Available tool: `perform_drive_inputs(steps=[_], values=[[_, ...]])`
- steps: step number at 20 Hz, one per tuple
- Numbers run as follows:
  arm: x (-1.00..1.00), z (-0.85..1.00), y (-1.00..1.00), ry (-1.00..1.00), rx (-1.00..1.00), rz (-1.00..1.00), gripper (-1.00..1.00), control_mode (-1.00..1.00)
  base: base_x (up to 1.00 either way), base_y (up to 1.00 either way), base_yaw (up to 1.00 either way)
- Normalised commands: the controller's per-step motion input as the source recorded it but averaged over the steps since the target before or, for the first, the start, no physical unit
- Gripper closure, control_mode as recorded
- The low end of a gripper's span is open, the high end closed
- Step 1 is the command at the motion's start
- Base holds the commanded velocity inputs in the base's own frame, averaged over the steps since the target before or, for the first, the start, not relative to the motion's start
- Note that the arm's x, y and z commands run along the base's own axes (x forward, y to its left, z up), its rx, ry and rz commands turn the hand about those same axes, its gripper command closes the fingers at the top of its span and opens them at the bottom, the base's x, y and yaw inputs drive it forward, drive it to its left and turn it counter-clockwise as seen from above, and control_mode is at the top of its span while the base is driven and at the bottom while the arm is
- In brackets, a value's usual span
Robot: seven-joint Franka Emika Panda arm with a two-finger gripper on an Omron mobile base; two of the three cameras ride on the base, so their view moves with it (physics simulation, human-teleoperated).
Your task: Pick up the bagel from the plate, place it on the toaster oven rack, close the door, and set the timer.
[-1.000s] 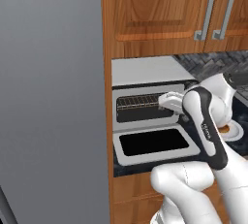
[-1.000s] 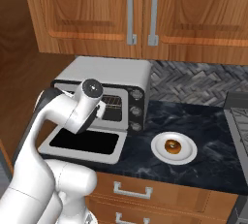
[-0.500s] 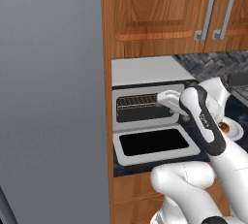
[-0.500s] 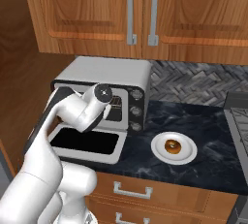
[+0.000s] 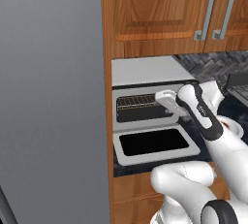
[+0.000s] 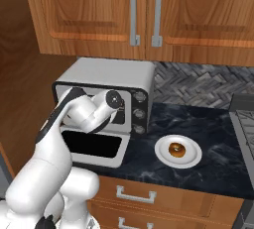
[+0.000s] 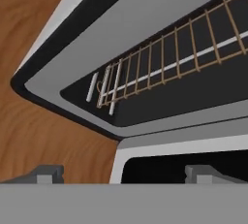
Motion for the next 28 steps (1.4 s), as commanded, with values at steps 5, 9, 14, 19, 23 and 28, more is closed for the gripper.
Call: perform_drive_inputs(steps=[5,9,14,19,23,28], values=[[0.16,-0.21,0.00,0.00,0.05,0.00,-1.00,-1.00,0.00,0.00,0.00],[0.10,-0.17,0.00,0.00,0.03,0.00,-1.00,-1.00,0.00,0.00,0.00],[0.08,-0.13,0.00,0.00,0.00,-0.01,-1.00,-1.00,0.00,0.00,0.00],[0.15,-0.05,0.01,-0.01,0.00,-0.02,-1.00,-1.00,0.00,0.00,0.00],[0.24,-0.04,0.08,0.00,0.00,-0.03,-1.00,-1.00,0.00,0.00,0.00],[0.27,-0.07,0.17,0.00,0.00,-0.02,-1.00,-1.00,0.00,0.00,0.00]])
